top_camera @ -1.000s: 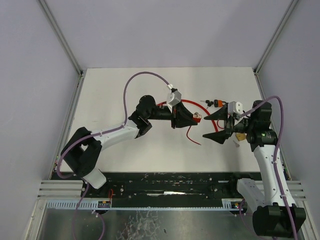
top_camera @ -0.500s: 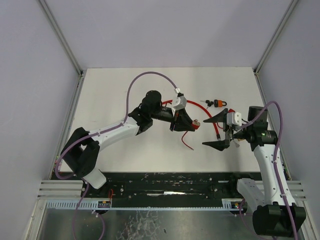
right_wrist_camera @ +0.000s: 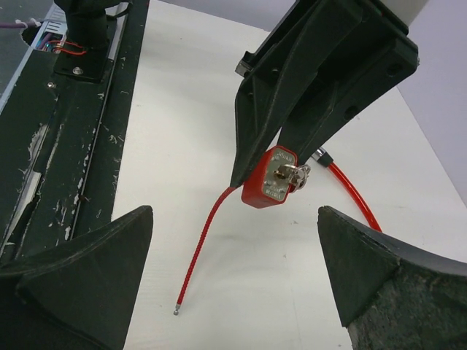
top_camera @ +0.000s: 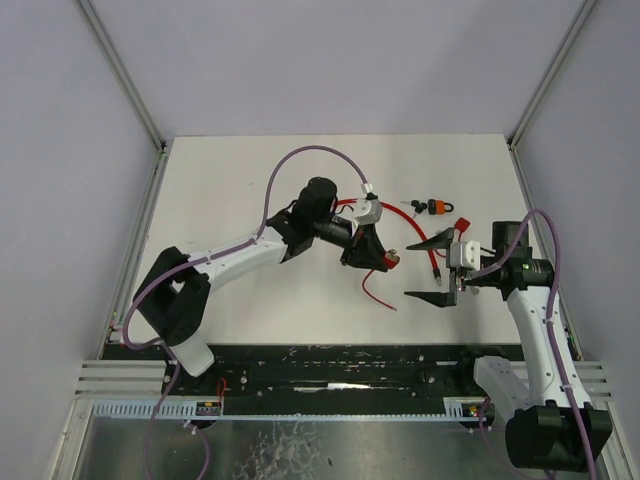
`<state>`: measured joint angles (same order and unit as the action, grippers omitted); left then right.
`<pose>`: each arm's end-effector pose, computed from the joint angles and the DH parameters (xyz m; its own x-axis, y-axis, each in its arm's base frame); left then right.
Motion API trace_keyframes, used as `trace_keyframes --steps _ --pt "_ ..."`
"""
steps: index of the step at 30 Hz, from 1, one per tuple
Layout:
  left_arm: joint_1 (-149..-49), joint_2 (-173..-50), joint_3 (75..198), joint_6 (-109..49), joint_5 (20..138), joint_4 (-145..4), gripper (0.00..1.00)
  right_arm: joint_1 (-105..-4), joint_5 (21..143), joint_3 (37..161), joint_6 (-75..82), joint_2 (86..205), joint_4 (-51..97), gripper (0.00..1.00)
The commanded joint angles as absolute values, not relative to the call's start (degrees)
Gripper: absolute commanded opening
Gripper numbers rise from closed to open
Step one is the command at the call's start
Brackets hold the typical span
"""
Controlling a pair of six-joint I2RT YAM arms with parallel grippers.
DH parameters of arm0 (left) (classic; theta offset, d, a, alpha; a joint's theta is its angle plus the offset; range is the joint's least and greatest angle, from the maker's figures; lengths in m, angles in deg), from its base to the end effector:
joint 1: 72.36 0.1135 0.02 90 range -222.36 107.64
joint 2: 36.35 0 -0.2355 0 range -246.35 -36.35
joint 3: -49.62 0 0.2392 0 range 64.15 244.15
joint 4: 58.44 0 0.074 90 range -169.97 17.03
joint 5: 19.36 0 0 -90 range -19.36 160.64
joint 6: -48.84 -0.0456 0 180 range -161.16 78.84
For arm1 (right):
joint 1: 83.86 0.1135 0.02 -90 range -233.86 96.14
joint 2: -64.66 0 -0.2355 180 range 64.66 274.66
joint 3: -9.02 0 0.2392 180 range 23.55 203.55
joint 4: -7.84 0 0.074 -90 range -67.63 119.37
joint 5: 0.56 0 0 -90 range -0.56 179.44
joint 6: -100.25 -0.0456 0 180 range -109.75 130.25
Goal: Lock with the key
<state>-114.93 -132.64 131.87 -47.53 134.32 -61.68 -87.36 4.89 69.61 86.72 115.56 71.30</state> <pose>0.2432 -0.2789 0.2616 -0.1142 0.1717 -0.9785 0.9488 -0.2732 -0.1587 0.1560 0.0359 0.2733 0.3770 -0.1156 -0.9190 -0.9188 0.0785 -0.3868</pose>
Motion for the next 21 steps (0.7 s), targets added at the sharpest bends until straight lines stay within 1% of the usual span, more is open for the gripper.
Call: trace_keyframes --steps 1,7,10,16,21 --pt "-114.4 -133.7 134.7 -49.1 137.0 -63.2 0.00 -87.6 4.3 70.8 92.1 115.4 74.1 1.00" --pt "-114.4 -135.4 136.5 -49.8 137.4 -66.1 0.00 -87.6 4.7 70.2 92.9 114.5 73.9 1.00" --pt "-114.4 -135.9 138.1 -52.4 137.1 -71.0 0.00 -87.6 5.6 70.4 94.5 114.1 74.7 1.00" --pt "-114.4 -136.3 139.1 -55.0 137.0 -74.8 0.00 -87.1 6.7 72.1 103.9 115.1 80.0 1.00" --pt "-114.4 -135.9 139.1 -56.6 136.6 -76.4 0.00 -83.0 12.5 79.1 112.9 120.1 88.6 1.00"
